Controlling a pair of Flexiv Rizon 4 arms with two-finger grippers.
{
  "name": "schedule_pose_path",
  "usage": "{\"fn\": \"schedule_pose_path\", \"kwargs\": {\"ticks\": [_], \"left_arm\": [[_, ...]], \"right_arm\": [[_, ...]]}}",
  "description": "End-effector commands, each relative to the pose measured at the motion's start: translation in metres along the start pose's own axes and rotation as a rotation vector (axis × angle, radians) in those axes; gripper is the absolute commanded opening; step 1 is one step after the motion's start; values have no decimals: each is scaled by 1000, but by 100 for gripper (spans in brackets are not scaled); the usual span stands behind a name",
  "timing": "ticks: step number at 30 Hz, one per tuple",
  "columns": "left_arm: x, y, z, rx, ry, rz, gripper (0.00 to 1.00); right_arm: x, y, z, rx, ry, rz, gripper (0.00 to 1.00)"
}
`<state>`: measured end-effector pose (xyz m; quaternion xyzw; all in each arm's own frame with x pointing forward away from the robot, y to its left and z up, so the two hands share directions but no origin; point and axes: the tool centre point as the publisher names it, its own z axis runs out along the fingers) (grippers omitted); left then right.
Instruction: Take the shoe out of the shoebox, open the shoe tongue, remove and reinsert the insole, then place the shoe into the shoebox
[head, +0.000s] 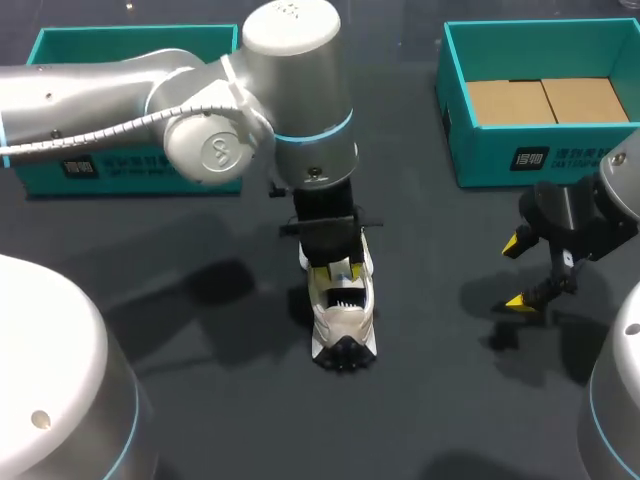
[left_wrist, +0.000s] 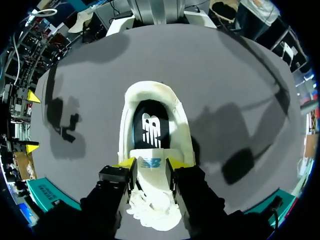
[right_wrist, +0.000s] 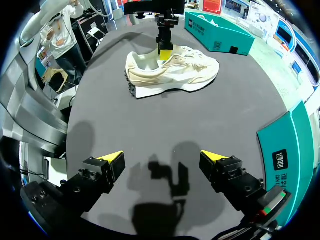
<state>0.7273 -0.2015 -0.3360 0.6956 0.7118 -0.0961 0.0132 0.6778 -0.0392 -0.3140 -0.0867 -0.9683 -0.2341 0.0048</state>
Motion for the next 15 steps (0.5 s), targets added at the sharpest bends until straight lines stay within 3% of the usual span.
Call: {"fn": "schedule_pose_path", "kwargs": {"ticks": [1, 4, 6, 7, 8, 15], "left_arm": [[14, -13, -44, -56, -6, -38, 44], [15, -13, -63, -66, -7, -74, 45], [15, -13, -74, -14, -3, -127, 47], [14, -12, -79, 54, 18, -216, 67], [13, -10, -83, 122, 57, -318, 100], [13, -9, -84, 142, 87, -352, 100]], "right_arm": [[1, 0, 0, 3, -2, 1, 100], [1, 0, 0, 3, -2, 1, 100], [1, 0, 0, 3, -2, 1, 100], [1, 0, 0, 3, -2, 1, 100], [1, 0, 0, 3, -2, 1, 100], [1, 0, 0, 3, -2, 1, 100]]}}
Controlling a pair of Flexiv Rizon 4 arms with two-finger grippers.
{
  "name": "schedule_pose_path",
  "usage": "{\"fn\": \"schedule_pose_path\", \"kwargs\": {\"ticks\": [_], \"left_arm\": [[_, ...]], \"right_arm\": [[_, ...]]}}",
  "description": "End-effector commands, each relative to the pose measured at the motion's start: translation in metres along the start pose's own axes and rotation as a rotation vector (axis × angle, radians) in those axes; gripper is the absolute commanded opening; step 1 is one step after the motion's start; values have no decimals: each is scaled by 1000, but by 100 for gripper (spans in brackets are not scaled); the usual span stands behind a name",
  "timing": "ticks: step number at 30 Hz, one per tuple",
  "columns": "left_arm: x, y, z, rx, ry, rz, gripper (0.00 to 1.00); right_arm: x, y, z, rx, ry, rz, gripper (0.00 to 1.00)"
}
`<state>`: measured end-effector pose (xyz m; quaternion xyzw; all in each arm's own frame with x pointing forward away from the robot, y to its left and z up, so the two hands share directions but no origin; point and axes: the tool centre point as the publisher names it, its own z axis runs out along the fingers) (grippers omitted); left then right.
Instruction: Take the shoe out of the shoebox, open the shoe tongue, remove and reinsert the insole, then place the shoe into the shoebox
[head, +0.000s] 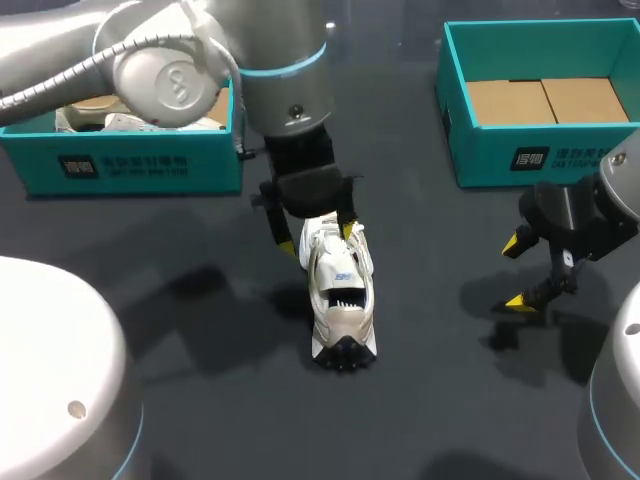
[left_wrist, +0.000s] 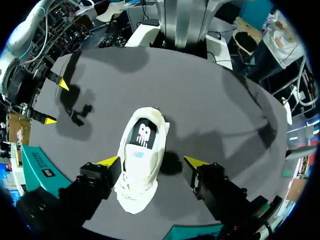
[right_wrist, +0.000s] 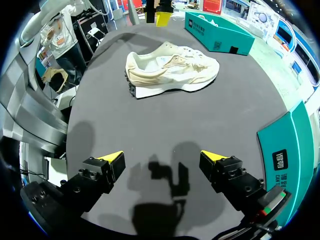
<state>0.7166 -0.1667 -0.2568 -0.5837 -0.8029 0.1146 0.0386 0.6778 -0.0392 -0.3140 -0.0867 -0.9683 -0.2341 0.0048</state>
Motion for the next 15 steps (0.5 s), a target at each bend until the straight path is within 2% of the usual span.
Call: {"fn": "schedule_pose_path", "kwargs": {"ticks": [1, 6, 9, 10, 11, 12, 15], "left_arm": [[-12, 7, -3, 55, 64, -56, 100], [-12, 7, -3, 55, 64, -56, 100], [-5, -10, 0, 44, 29, -297, 100], [-3, -16, -2, 42, 27, -437, 100], [-1, -22, -5, 24, -10, -595, 100], [4, -26, -10, -31, -45, -692, 100], [4, -26, -10, -31, -45, -692, 100]], "right_arm": [[1, 0, 0, 3, -2, 1, 100], [1, 0, 0, 3, -2, 1, 100], [1, 0, 0, 3, -2, 1, 100], [1, 0, 0, 3, -2, 1, 100], [1, 0, 0, 3, -2, 1, 100], [1, 0, 0, 3, -2, 1, 100], [1, 0, 0, 3, -2, 1, 100]]}}
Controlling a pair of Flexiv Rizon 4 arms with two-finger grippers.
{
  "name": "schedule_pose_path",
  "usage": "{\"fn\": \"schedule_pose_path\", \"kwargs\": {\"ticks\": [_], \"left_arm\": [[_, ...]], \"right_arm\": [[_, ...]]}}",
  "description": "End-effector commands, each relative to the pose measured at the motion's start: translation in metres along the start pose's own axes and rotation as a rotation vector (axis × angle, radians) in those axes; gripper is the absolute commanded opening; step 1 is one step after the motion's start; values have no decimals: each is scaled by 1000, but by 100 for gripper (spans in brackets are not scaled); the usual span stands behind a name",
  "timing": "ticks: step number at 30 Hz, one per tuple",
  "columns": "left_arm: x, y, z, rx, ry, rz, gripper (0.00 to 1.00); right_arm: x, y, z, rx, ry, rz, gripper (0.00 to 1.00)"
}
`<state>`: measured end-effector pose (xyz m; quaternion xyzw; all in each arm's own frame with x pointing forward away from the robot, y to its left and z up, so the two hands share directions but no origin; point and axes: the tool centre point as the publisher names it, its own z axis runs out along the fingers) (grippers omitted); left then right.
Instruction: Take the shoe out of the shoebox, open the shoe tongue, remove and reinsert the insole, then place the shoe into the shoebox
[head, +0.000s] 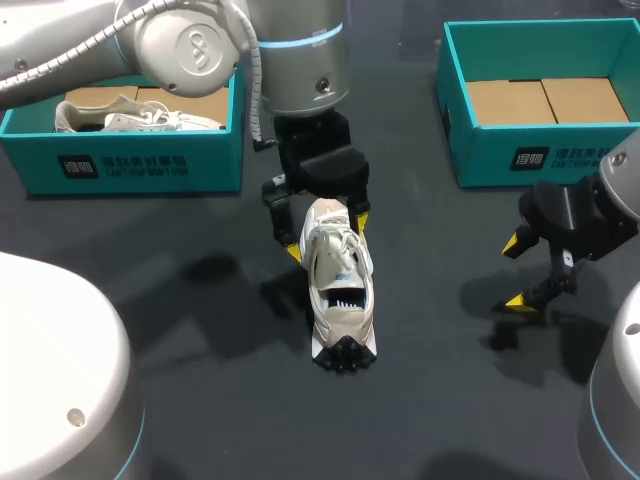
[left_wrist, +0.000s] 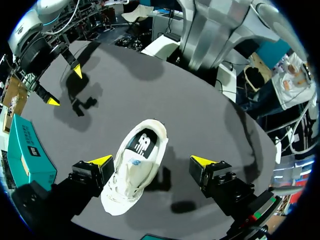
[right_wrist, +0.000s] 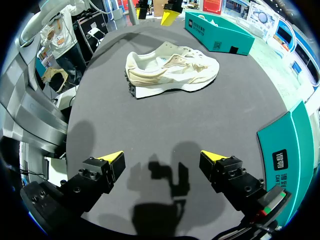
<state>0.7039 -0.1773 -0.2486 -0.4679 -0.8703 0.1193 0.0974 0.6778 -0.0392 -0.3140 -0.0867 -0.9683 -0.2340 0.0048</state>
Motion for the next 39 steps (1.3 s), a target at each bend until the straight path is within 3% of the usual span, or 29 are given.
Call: {"fn": "schedule_pose_path", "kwargs": {"ticks": [1, 8, 15, 17, 26, 39], "left_arm": [[13, -6, -5, -71, -126, -412, 100], [13, -6, -5, -71, -126, -412, 100], [14, -28, 16, -4, -99, -670, 100], [14, -28, 14, -51, -116, -748, 100], [14, -28, 14, -51, -116, -748, 100], [17, -41, 70, -13, -122, -886, 100]], "right_arm": [[1, 0, 0, 3, -2, 1, 100], [1, 0, 0, 3, -2, 1, 100], [1, 0, 0, 3, -2, 1, 100], [1, 0, 0, 3, -2, 1, 100], [1, 0, 0, 3, -2, 1, 100], [1, 0, 0, 3, -2, 1, 100]]}}
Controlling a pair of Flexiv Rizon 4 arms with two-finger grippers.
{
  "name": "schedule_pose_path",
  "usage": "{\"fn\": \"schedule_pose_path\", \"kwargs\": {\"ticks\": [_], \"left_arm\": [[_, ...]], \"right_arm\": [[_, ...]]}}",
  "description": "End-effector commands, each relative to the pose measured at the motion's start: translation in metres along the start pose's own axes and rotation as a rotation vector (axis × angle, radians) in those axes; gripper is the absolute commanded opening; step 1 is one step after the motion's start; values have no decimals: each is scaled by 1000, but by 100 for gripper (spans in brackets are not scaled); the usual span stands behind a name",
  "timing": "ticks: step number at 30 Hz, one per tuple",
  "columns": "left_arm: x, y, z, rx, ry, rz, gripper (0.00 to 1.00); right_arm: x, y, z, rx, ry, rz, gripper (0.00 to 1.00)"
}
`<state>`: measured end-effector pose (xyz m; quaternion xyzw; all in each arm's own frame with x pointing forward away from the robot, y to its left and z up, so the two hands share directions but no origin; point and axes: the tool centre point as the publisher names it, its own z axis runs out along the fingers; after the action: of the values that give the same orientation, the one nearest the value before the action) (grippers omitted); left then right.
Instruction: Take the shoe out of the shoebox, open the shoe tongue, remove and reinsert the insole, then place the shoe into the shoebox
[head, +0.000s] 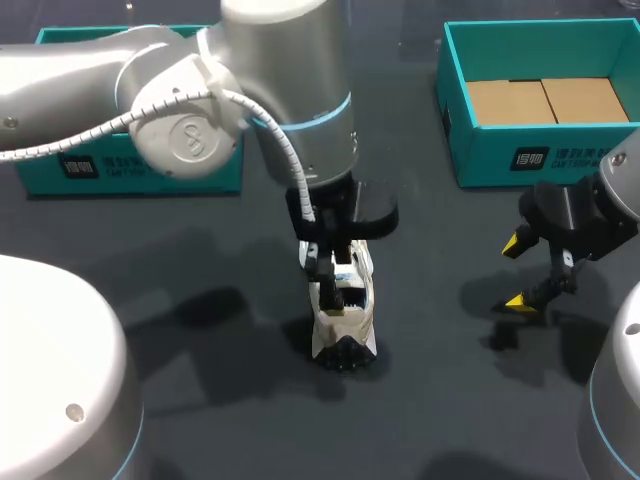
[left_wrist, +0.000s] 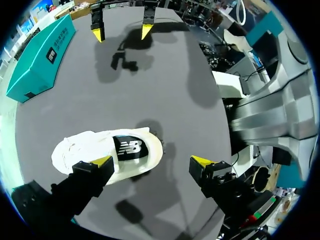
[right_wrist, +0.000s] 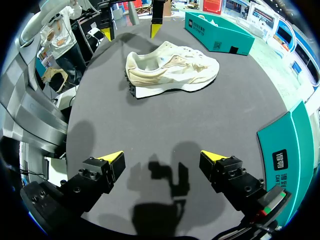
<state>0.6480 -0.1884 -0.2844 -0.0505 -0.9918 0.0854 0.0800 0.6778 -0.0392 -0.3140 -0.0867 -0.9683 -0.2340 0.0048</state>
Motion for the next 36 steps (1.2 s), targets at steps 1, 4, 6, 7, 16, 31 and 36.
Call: {"fn": "schedule_pose_path", "kwargs": {"ticks": [1, 4, 6, 7, 16, 31, 36], "left_arm": [[1, -2, 24, 20, -4, -66, 100], [0, -3, 28, 0, -6, -91, 100], [0, -3, 28, 0, -6, -91, 100], [0, -3, 28, 0, -6, -91, 100], [2, -5, 40, -25, -23, -102, 100], [1, -6, 88, -57, -35, -128, 100], [6, -5, 96, -64, -45, -126, 100]], "right_arm": [[1, 0, 0, 3, -2, 1, 100], [1, 0, 0, 3, -2, 1, 100], [1, 0, 0, 3, -2, 1, 100], [1, 0, 0, 3, -2, 1, 100], [1, 0, 0, 3, -2, 1, 100], [1, 0, 0, 3, -2, 1, 100], [1, 0, 0, 3, -2, 1, 100]]}}
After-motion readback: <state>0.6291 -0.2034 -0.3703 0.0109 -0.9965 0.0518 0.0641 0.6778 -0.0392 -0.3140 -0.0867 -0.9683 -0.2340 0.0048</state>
